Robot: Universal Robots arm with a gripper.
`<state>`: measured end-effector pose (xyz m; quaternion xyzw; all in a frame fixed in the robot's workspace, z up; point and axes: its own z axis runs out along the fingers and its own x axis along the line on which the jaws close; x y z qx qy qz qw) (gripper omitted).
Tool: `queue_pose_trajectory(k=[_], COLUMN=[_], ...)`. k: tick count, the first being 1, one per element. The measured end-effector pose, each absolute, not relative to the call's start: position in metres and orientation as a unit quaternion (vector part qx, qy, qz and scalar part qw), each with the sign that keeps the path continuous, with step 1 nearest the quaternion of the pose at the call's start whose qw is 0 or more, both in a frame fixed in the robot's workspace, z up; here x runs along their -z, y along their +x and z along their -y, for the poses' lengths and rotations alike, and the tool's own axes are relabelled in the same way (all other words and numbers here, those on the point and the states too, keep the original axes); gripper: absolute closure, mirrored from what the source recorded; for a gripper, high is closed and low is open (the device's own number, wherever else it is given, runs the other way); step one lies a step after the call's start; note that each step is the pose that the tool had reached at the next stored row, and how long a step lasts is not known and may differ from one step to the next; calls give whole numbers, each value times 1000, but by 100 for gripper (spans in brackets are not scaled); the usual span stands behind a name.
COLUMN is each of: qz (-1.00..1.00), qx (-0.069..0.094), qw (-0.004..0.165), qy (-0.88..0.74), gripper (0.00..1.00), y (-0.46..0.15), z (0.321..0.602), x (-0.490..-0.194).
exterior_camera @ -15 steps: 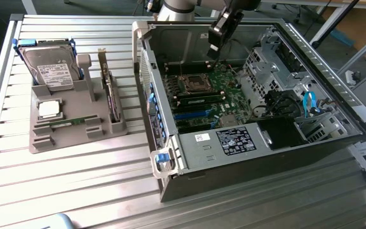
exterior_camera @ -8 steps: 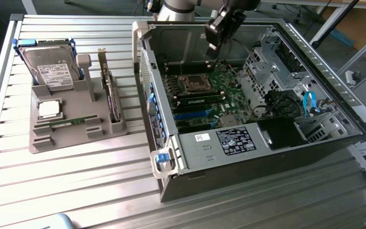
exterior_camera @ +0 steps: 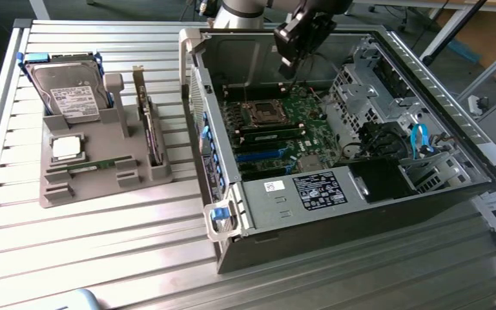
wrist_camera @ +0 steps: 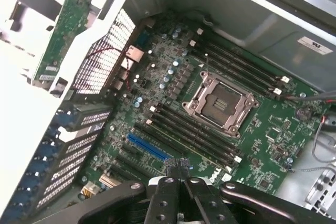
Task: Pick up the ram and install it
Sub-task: 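Press down the ram until it locks into place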
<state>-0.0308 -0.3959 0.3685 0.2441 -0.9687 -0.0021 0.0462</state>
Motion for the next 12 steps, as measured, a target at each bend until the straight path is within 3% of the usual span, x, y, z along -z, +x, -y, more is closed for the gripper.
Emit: queue_pose_trajectory(k=[12], qz=[988], qx=[7], qw=[46], qy=[148], gripper=[89], y=[-31], z=[396], x=[-368])
